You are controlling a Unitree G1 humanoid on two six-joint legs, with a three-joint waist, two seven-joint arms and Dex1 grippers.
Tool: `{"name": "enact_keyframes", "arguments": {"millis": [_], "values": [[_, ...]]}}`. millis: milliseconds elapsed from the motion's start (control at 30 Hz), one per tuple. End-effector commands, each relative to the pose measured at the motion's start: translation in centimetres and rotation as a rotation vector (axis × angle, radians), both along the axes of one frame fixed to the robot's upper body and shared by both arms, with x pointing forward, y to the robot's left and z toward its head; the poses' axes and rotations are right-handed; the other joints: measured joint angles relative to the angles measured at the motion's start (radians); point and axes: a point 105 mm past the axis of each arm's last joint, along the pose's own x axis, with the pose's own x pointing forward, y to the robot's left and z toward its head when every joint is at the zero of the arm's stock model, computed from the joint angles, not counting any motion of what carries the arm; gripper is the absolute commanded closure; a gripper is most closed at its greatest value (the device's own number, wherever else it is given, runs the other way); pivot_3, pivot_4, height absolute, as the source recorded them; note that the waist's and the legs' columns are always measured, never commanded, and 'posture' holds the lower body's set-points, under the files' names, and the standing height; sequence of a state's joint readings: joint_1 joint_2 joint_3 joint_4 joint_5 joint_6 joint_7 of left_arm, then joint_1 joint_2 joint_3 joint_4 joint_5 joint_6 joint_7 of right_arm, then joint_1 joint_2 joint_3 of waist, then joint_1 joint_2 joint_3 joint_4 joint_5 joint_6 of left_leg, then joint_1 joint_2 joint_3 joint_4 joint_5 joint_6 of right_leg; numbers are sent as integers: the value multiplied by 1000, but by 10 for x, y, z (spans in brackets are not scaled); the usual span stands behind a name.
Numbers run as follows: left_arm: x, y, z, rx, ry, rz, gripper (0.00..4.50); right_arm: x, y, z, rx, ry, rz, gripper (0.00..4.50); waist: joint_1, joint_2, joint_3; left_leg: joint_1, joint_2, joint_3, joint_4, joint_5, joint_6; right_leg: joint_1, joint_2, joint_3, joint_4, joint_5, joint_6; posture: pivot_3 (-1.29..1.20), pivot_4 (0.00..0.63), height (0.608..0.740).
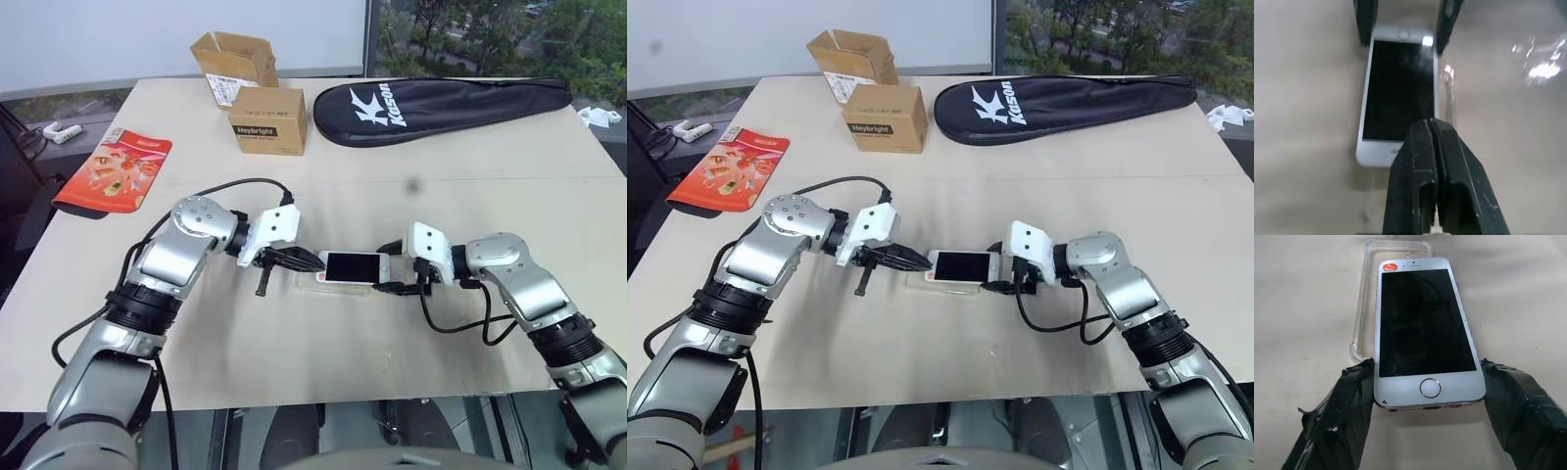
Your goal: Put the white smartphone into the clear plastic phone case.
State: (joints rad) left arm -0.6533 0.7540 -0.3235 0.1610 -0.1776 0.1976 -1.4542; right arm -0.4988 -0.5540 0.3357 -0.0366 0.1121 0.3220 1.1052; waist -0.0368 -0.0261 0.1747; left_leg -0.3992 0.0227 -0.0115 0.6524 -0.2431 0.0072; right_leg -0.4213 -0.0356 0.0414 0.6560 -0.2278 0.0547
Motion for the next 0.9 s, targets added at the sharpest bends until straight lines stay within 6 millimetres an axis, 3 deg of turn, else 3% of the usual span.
{"name": "enact_keyframes", "arguments": {"millis": [33, 500, 900], "values": [[5, 2, 1, 47, -42, -13, 4446, -4, 6, 12, -21, -56, 43, 1543, -1, 0, 0, 0, 0, 0, 0, 0, 0, 0, 0, 0, 0, 0, 0, 0, 150, 740], [11, 3, -20, 157, -75, -5, 4446, -14, 10, 20, -67, -46, 34, 1543, 3, 0, 0, 0, 0, 0, 1, 0, 0, 0, 0, 0, 0, 0, 0, 0, 150, 740], [13, -5, -24, 172, -94, -20, 4446, -15, 6, 6, -125, 93, -96, 1543, 8, 0, -1, 0, 0, 0, 1, 0, 0, 1, 0, 0, 1, 0, 0, 0, 150, 740]]}}
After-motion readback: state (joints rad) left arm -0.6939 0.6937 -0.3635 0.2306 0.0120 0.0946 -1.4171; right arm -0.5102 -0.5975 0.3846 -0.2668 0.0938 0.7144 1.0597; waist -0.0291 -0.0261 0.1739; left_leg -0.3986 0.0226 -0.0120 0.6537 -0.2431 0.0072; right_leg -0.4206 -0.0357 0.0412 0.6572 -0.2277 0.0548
